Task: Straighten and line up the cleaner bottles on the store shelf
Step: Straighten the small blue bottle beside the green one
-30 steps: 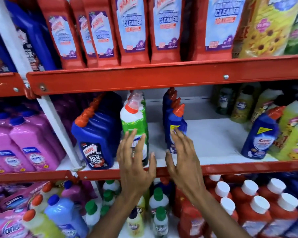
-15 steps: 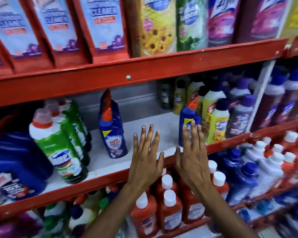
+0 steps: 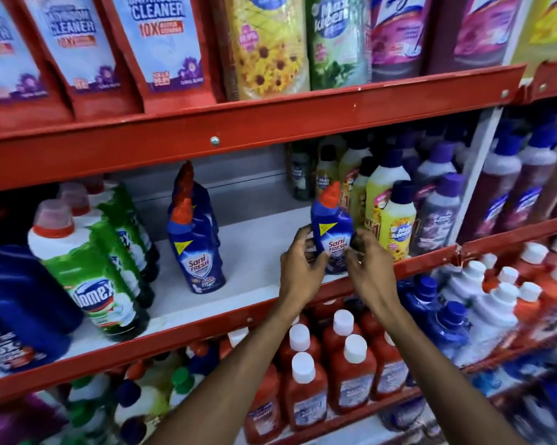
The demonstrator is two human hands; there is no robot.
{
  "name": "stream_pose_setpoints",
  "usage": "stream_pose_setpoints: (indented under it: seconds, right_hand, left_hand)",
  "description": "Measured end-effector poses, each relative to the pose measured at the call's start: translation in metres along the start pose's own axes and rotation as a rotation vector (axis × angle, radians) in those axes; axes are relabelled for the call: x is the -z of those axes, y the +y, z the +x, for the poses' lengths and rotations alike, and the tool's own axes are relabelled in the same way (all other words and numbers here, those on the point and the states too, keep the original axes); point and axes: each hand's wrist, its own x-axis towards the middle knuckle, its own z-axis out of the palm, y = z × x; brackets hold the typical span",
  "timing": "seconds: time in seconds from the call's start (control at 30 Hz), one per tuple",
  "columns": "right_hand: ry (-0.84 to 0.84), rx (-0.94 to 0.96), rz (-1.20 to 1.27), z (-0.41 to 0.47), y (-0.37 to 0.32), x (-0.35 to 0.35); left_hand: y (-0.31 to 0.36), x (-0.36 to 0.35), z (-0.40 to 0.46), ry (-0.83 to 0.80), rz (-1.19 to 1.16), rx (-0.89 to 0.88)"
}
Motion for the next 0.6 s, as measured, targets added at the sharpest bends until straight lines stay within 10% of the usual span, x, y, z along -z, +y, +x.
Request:
stream_pose_setpoints:
  seconds: [0.6]
  right_hand:
    - [-0.277, 0.097, 0.266, -0.076, -0.119, -0.132]
  left_hand:
    - [-0.041, 0.183, -0.088, 0.426, 0.204, -0.079]
